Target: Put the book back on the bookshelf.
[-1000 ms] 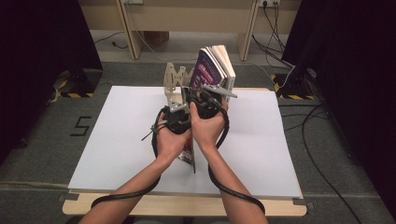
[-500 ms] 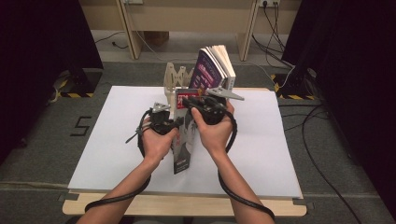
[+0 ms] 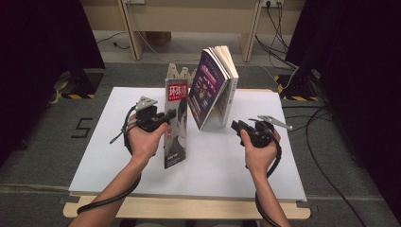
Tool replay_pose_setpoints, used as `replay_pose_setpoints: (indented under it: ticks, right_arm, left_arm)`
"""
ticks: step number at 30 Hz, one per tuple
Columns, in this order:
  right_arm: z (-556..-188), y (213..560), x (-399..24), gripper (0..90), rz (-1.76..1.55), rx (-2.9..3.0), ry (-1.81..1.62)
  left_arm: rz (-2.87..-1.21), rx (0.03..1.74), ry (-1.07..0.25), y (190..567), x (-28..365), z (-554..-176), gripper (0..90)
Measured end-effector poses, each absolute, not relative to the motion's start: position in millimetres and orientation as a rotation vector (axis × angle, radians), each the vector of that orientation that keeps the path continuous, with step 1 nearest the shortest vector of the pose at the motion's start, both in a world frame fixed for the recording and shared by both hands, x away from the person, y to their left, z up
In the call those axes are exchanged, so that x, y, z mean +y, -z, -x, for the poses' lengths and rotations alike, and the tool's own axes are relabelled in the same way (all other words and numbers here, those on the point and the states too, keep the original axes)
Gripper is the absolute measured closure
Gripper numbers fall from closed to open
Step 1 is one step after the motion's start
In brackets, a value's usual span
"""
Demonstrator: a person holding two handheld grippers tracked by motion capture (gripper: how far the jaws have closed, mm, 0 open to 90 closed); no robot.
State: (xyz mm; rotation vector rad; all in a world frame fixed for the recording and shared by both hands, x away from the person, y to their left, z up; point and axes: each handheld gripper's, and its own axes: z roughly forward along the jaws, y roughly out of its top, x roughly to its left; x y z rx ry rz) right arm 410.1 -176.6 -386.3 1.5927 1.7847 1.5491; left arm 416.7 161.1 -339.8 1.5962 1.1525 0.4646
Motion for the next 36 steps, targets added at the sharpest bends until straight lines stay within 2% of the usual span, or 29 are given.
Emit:
replay_pose_setpoints:
  ticks: [5, 11, 18, 36]
  right_arm:
    - [-399.9, 433.2, -208.7, 64.7, -1.670, 1.779, -1.366]
    - [-389.2, 464.5, -235.0, 62.7, -1.737, 1.748, -1.260]
    - [-388.4, 472.3, -239.0, 62.2, -1.785, 1.731, -1.250]
    - [-387.8, 476.3, -237.4, 62.1, -1.791, 1.744, -1.221]
  left_arm:
    - [-1.574, 1.148, -0.494, 332.0, 166.7, -420.6, 86.6]
    - [-1.545, 1.132, -0.543, 321.2, 170.2, -427.9, 86.5]
    - [-1.508, 1.130, -0.557, 310.3, 171.7, -437.1, 86.6]
    - [-1.484, 1.165, -0.661, 314.6, 183.6, -453.5, 86.6]
